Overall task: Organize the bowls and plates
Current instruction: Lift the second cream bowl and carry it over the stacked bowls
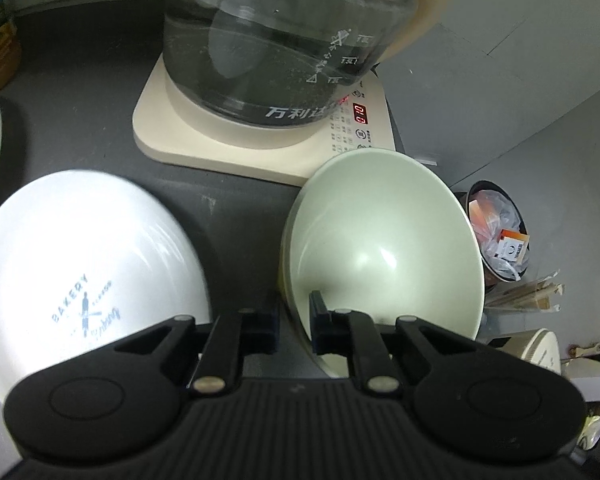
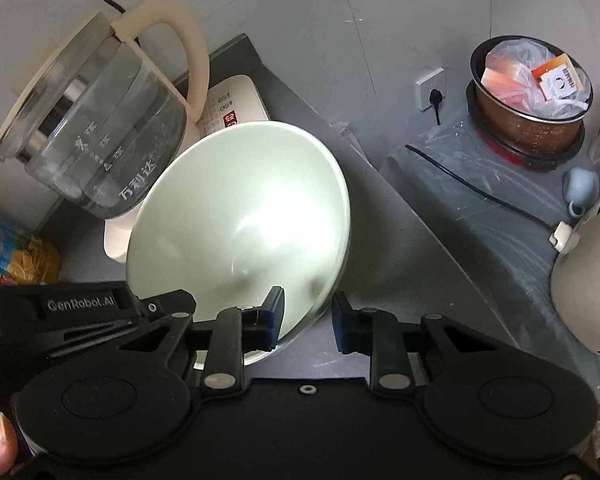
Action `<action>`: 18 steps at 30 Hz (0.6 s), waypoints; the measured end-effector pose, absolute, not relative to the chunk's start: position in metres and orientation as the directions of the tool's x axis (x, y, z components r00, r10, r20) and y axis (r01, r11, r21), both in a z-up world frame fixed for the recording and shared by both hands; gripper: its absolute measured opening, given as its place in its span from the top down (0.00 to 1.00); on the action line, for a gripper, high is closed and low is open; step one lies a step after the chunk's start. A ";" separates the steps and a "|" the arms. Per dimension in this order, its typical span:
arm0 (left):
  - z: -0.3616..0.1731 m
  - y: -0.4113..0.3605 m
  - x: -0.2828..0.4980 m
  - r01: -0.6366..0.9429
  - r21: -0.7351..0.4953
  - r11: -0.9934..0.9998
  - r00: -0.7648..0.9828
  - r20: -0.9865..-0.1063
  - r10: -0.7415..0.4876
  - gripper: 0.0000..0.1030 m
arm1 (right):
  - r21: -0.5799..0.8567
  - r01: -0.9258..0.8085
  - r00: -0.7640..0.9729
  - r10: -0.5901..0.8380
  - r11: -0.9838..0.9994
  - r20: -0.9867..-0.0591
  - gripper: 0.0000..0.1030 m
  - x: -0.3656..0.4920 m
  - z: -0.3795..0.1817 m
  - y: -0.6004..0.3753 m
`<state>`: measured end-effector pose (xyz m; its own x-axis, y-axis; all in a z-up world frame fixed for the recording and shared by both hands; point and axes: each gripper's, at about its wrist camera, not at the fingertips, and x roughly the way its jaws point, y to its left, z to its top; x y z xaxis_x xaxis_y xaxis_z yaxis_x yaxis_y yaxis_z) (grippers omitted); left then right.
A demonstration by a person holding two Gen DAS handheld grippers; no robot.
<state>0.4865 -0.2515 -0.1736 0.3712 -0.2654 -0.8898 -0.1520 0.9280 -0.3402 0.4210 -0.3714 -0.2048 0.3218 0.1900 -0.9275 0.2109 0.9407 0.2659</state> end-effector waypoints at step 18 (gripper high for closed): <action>-0.115 -0.228 0.431 -0.057 -0.433 0.900 0.451 -0.815 -0.363 0.88 | 0.314 0.235 0.423 0.194 0.920 -0.885 0.76 0.369 -0.140 -0.362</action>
